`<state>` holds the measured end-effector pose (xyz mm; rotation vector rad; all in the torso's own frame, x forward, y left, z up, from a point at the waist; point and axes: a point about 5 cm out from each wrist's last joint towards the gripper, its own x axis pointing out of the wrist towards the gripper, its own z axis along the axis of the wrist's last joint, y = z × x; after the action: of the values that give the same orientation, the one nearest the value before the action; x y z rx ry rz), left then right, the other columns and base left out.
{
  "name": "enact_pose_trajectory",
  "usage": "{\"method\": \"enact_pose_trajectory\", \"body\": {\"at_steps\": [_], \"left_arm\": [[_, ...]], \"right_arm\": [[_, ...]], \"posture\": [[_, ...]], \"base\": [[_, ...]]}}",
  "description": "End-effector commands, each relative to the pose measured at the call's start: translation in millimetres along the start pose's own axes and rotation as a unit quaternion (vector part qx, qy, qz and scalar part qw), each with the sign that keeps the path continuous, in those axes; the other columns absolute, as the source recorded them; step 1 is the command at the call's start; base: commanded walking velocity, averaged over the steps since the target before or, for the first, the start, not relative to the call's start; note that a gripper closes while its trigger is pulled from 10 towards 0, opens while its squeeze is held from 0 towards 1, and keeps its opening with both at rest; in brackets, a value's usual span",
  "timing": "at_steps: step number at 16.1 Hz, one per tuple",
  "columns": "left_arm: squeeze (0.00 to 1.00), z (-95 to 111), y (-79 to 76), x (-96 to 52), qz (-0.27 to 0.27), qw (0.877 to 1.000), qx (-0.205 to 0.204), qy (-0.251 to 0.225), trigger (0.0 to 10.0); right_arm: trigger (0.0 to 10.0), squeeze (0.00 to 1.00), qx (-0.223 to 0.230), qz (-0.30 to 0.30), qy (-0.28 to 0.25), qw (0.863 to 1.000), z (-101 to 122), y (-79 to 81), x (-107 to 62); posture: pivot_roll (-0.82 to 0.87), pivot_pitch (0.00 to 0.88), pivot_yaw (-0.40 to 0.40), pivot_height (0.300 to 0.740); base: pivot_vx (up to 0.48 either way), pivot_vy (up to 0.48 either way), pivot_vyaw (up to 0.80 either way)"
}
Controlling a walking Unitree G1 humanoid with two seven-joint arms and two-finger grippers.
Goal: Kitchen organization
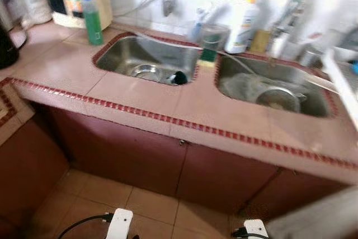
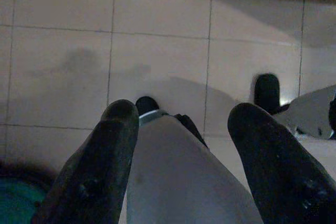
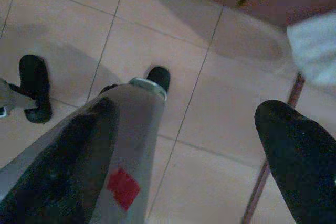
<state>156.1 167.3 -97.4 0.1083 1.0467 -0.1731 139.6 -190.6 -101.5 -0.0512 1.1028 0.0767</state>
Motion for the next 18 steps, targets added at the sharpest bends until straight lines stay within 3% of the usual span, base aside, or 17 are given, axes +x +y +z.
{"method": "enact_pose_trajectory", "body": {"at_steps": [1,4,18], "left_arm": [[0.0,-0.7,-2.1,0.2,-0.007,1.0,0.002,0.004,10.0],[0.0,-0.4,-1.6,0.2,-0.007,1.0,0.003,0.004,10.0],[0.0,0.2,-1.8,0.1,-0.009,1.0,-0.003,-0.002,10.0]], "right_arm": [[10.0,0.0,0.004,-0.008,0.005,1.0,-2.4,-5.4,-1.1],[10.0,0.0,0.004,-0.01,0.01,1.0,-5.4,-7.2,-1.8],[10.0,0.0,0.002,-0.004,0.013,1.0,-7.8,-6.2,-2.1]], "posture": [[0.05,0.0,-0.071,0.74],[0.05,0.0,-0.071,0.74],[0.05,0.0,-0.081,0.74]], "base": [[-0.259,0.0,0.0],[-0.256,0.0,0.0],[0.0,0.0,0.0]]}}
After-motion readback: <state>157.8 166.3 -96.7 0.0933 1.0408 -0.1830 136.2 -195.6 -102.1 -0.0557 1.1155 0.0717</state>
